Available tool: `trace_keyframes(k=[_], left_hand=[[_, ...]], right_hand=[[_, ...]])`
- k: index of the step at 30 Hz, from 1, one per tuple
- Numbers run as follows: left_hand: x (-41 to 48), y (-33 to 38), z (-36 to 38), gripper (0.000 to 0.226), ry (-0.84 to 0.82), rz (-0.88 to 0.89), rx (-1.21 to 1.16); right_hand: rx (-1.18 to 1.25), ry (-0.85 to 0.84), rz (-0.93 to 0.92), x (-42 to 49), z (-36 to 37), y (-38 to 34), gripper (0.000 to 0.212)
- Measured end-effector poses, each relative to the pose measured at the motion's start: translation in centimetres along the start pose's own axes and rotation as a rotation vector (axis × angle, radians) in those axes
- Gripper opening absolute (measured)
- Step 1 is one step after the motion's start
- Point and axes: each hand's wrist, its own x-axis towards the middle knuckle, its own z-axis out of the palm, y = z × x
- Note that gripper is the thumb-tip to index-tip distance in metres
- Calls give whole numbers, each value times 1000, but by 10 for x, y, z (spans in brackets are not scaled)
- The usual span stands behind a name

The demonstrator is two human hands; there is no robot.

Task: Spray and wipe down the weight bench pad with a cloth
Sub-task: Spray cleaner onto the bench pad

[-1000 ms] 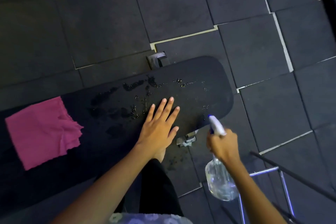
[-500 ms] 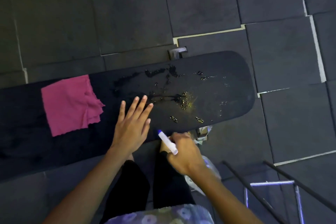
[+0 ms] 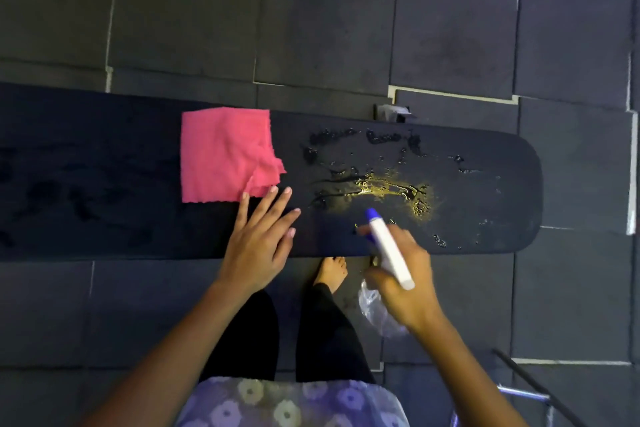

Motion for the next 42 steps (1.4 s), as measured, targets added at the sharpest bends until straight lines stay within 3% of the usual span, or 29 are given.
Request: trace_keyframes(k=[5, 10, 19, 25, 31, 42], left_hand=[[-14, -30, -21, 36, 35, -63, -34], [-21, -64, -38, 39, 25, -120, -34], [-51, -131, -54, 46, 20, -346, 20], [-78, -165, -59, 46, -5, -379, 28], [-95, -168, -56, 45, 83, -439, 2], [-92, -156, -45, 49, 72, -526, 7]], right_hand=[[162, 191, -163, 7, 16, -51, 58], [208, 255, -285, 31, 53, -94, 59], [300, 144, -377, 69, 137, -145, 56], [246, 95, -431, 77, 171, -154, 56], [291, 7, -403, 85, 207, -187, 50], [95, -107, -617, 122, 273, -218, 61]])
